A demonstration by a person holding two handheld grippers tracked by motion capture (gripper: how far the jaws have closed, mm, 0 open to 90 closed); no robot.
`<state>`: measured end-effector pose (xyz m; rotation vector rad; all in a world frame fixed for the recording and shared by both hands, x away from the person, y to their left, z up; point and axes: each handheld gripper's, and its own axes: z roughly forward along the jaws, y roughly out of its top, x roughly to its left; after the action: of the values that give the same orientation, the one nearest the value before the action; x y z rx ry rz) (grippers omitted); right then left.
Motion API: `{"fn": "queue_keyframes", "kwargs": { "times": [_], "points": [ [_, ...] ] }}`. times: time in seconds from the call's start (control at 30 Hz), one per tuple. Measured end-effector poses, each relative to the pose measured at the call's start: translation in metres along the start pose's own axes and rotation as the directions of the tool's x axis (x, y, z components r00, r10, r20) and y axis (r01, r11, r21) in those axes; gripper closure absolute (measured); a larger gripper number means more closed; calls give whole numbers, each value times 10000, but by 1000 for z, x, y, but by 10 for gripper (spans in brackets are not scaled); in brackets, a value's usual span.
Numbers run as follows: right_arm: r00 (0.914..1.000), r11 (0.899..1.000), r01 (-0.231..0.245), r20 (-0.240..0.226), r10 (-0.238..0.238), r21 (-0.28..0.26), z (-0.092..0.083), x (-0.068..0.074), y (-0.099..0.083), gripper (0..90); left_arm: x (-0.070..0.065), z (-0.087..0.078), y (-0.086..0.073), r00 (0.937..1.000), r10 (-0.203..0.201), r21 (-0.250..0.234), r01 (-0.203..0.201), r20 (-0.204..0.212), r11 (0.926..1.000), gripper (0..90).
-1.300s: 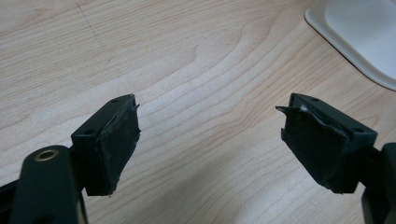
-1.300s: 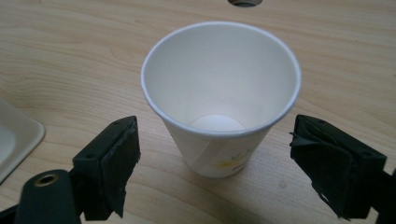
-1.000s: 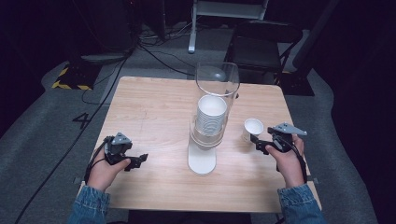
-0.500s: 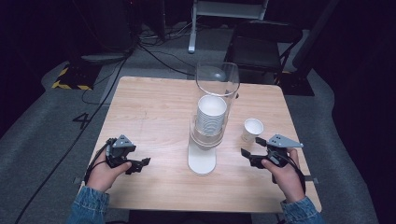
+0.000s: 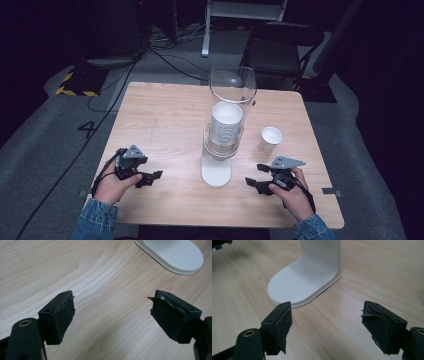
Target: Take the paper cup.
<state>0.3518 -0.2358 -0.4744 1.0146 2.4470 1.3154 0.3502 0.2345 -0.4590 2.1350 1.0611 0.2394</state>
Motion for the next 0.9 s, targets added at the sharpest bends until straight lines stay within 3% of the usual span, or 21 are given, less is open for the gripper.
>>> {"fn": "queue_keyframes", "kwargs": {
  "times": [0.03, 0.23, 0.4, 0.57, 0.9],
  "points": [
    [9999, 9992, 153, -70, -150, 369, 4, 2, -1, 242, 0, 0, 0, 10000, 3, 78, -4, 17, 10000, 198],
    [9997, 9978, 258, 18, -259, 611, 14, 3, -5, 215, -2, 4, -1, 9999, 27, 319, -31, 126, 9995, 198],
    [9990, 9997, 131, 413, -140, 219, 23, -3, -11, 182, -2, 10, -4, 10000, 53, 401, -54, 37, 9992, 198],
    [9937, 9975, 678, 878, -693, 202, 28, -6, -12, 163, -2, 14, -5, 10000, 47, 479, -47, -3, 9988, 198],
    [9863, 9898, 964, 1234, -1091, 1049, 33, -6, -13, 150, -2, 18, -7, 10000, 34, 521, -30, -73, 9986, 198]
  ]
}}
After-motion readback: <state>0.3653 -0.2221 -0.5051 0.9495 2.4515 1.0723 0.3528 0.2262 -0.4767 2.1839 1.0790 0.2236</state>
